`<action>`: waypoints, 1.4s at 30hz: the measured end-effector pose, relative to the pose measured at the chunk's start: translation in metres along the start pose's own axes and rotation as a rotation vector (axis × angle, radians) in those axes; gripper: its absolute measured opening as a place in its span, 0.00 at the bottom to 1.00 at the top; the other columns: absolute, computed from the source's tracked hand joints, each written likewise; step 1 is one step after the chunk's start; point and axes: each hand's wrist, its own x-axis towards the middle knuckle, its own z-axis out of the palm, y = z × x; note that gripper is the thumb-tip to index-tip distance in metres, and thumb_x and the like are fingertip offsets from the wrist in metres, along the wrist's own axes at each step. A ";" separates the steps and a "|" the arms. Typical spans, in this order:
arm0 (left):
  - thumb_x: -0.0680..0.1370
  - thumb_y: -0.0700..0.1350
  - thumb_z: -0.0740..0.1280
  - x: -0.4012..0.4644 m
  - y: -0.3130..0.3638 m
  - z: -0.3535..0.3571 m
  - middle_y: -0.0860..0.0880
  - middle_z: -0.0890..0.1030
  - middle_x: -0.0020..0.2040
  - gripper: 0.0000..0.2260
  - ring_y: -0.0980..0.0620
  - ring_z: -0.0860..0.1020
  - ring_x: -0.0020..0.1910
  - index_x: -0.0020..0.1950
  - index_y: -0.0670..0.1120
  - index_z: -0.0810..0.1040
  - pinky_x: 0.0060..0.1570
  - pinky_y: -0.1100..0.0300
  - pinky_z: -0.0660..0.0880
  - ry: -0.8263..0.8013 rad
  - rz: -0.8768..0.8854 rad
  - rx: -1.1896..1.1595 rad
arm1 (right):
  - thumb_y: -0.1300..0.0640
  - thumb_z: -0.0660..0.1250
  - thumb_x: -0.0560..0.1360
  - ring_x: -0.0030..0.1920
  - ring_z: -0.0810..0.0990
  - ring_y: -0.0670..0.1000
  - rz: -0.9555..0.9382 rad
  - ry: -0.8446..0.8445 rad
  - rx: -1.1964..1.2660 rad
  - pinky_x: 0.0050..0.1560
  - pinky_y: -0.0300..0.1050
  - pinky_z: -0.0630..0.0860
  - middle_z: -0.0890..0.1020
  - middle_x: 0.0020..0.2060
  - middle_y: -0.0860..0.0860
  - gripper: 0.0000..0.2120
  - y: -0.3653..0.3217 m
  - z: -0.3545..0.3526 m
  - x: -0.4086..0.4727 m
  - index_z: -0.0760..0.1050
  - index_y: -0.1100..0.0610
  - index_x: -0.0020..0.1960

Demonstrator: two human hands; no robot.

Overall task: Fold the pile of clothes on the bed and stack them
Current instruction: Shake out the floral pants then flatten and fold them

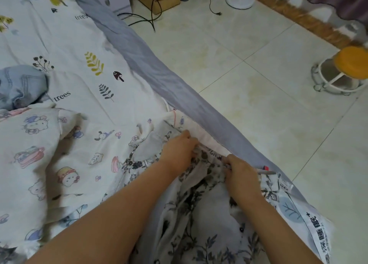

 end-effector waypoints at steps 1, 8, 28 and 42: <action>0.77 0.40 0.61 -0.001 -0.001 0.000 0.46 0.72 0.55 0.09 0.46 0.75 0.48 0.56 0.44 0.76 0.44 0.53 0.75 0.076 -0.026 -0.063 | 0.63 0.60 0.77 0.40 0.77 0.55 0.023 -0.008 0.095 0.37 0.44 0.68 0.80 0.38 0.55 0.05 0.002 -0.006 -0.003 0.71 0.55 0.44; 0.77 0.43 0.64 0.002 0.015 0.015 0.46 0.72 0.57 0.09 0.45 0.76 0.46 0.56 0.43 0.76 0.44 0.54 0.75 0.166 -0.147 -0.196 | 0.65 0.63 0.75 0.28 0.67 0.45 -0.060 0.051 0.479 0.29 0.32 0.63 0.72 0.27 0.53 0.18 0.008 -0.075 -0.025 0.71 0.43 0.36; 0.72 0.38 0.67 -0.080 -0.008 0.016 0.45 0.79 0.45 0.09 0.44 0.77 0.44 0.51 0.45 0.75 0.41 0.55 0.71 0.267 -0.338 -0.220 | 0.43 0.71 0.69 0.46 0.75 0.57 0.020 -0.061 -0.082 0.45 0.50 0.70 0.75 0.40 0.52 0.20 -0.022 0.023 0.045 0.64 0.54 0.42; 0.74 0.55 0.67 -0.126 -0.084 -0.012 0.41 0.75 0.56 0.22 0.40 0.74 0.54 0.62 0.43 0.70 0.49 0.49 0.71 0.262 -0.542 0.213 | 0.51 0.62 0.77 0.60 0.70 0.61 0.219 0.022 -0.330 0.63 0.58 0.62 0.74 0.56 0.62 0.16 -0.043 0.006 0.057 0.69 0.58 0.60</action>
